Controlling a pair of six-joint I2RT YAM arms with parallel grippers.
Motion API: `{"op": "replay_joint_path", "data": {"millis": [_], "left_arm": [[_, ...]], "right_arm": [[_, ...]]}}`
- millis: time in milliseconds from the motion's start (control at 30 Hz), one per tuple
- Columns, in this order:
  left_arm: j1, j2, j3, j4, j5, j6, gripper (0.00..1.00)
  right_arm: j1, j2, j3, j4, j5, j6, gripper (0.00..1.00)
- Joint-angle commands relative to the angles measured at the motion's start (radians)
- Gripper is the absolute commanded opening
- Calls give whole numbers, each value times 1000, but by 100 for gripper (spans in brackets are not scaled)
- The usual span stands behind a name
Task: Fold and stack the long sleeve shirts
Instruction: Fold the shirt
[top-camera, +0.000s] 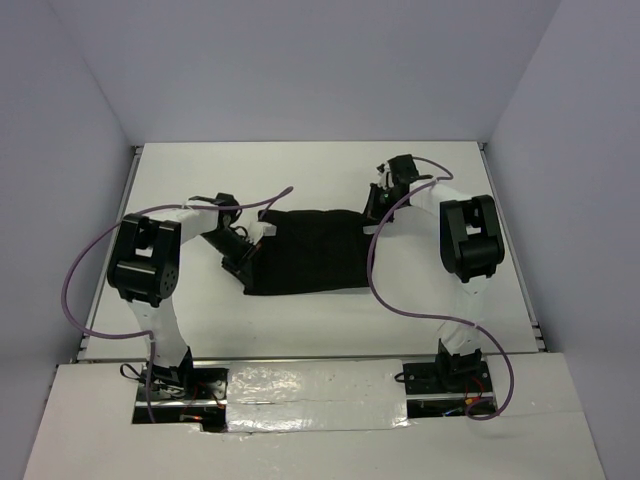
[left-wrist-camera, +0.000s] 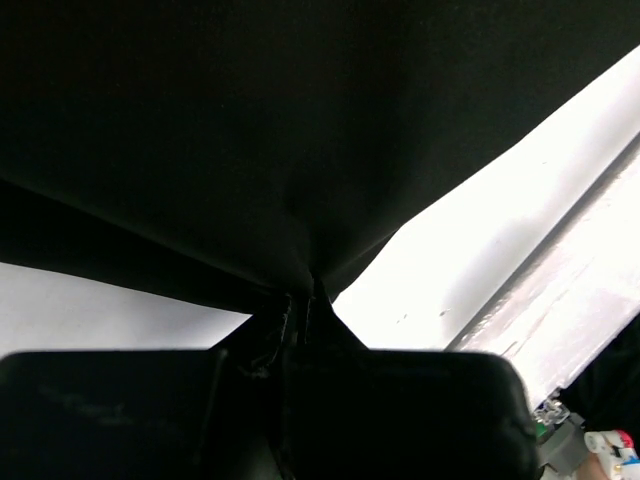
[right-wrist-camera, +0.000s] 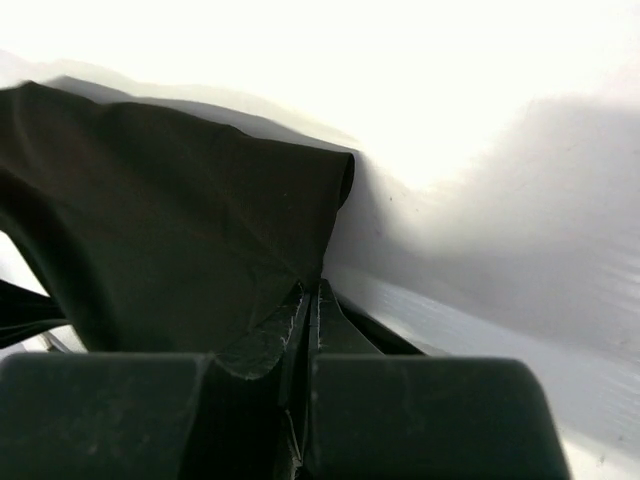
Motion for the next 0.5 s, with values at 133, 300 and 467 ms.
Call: {"op": "replay_joint_path", "data": {"millis": [133,300,467], "left_arm": [[5,-56,-38,-13,-101,81,0],[3,-73,-49,-27,-92,98,0],[5,-112,-49,-27,-92,105,0]], "right_arm": [[-25,4,48,62,29,43,0],[-25,10,58,52,39,43,0],[-36,-6,43,67,52,45,0]]}}
